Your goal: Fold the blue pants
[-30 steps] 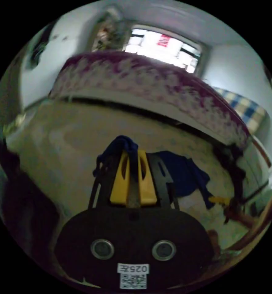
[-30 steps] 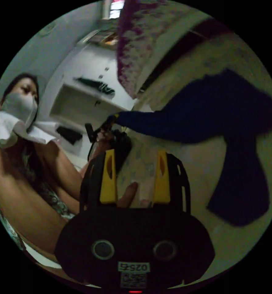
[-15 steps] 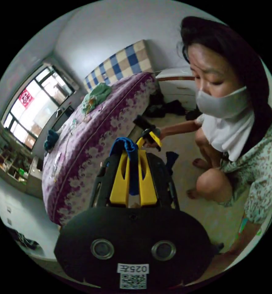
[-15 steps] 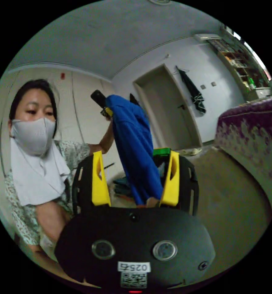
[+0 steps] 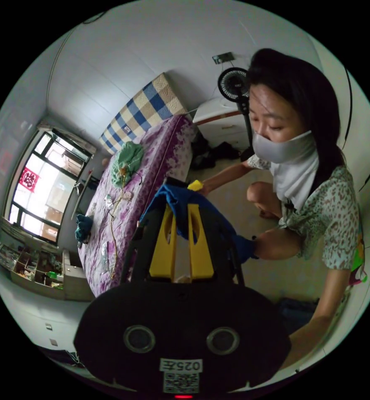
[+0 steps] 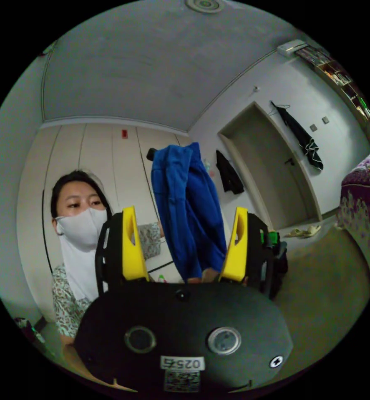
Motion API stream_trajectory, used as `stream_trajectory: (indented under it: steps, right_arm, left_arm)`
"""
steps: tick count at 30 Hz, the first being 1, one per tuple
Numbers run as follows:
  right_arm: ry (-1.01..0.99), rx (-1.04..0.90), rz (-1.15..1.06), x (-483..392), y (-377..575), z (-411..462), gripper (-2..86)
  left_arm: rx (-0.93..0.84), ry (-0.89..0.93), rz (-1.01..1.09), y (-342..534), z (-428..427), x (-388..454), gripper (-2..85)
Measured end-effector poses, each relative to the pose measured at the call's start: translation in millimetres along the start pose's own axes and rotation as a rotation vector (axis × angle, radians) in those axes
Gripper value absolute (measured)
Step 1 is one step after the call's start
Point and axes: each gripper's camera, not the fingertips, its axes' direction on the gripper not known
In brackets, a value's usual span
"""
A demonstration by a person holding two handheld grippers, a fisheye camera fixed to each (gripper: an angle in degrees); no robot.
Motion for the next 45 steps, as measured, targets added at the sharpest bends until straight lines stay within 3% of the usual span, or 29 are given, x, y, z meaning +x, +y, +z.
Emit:
stream_trajectory:
  steps: [7,10,11,14,20,25,28,29,31,34,37,45]
  right_arm:
    - [-0.027,-0.126,0.022,1.7,-16.6,114.1,28.4]
    - [0.085,-0.127,-0.069,-17.8,-28.8,159.1,15.5]
    - [0.114,-0.115,-0.082,-24.9,-34.8,170.5,5.8]
    - [0.231,-0.154,-0.065,-41.7,-51.1,190.0,0.9]
    - [0.656,-0.206,-0.17,-116.2,-98.6,221.0,-0.4]
    - [0.968,-0.213,-0.362,-206.4,-131.8,255.2,-0.5]
    - [1.01,-0.224,-0.201,-224.6,-153.2,263.9,-0.6]
    - [1.044,-0.246,-0.269,-245.2,-159.9,275.0,-0.6]
    - [1.251,-0.225,-0.389,-266.2,-159.3,294.8,-0.6]
    - [1.248,-0.328,-0.232,-267.4,-174.1,302.1,-0.6]
    - [1.407,-0.301,-0.291,-287.6,-168.0,306.5,-0.6]
    - [1.735,-0.257,-0.045,-307.8,-154.0,258.0,-0.5]
  left_arm:
    - [-0.023,0.011,0.076,95.5,45.3,-51.8,0.1]
    - [-0.06,0.022,0.065,143.8,67.9,-80.5,0.1]
    - [-0.072,0.022,0.053,163.6,75.6,-92.0,0.2]
    - [-0.063,0.003,0.008,213.0,87.5,-120.8,0.2]
    - [-0.06,-0.074,-0.087,265.7,114.7,-179.4,0.1]
    - [0.144,-0.096,-0.055,278.4,87.5,-192.2,-0.3]
    - [0.115,-0.131,-0.012,280.8,76.9,-193.2,-0.6]
    - [0.072,-0.152,-0.016,282.4,74.9,-192.8,-0.7]
    - [0.148,-0.151,-0.008,292.5,58.9,-187.4,-0.8]
    - [0.187,-0.152,0.014,310.5,41.2,-175.0,-0.9]
    - [0.202,-0.136,0.029,330.0,39.2,-152.0,-1.0]
    - [0.227,-0.008,0.099,322.7,43.0,-55.0,-1.2]
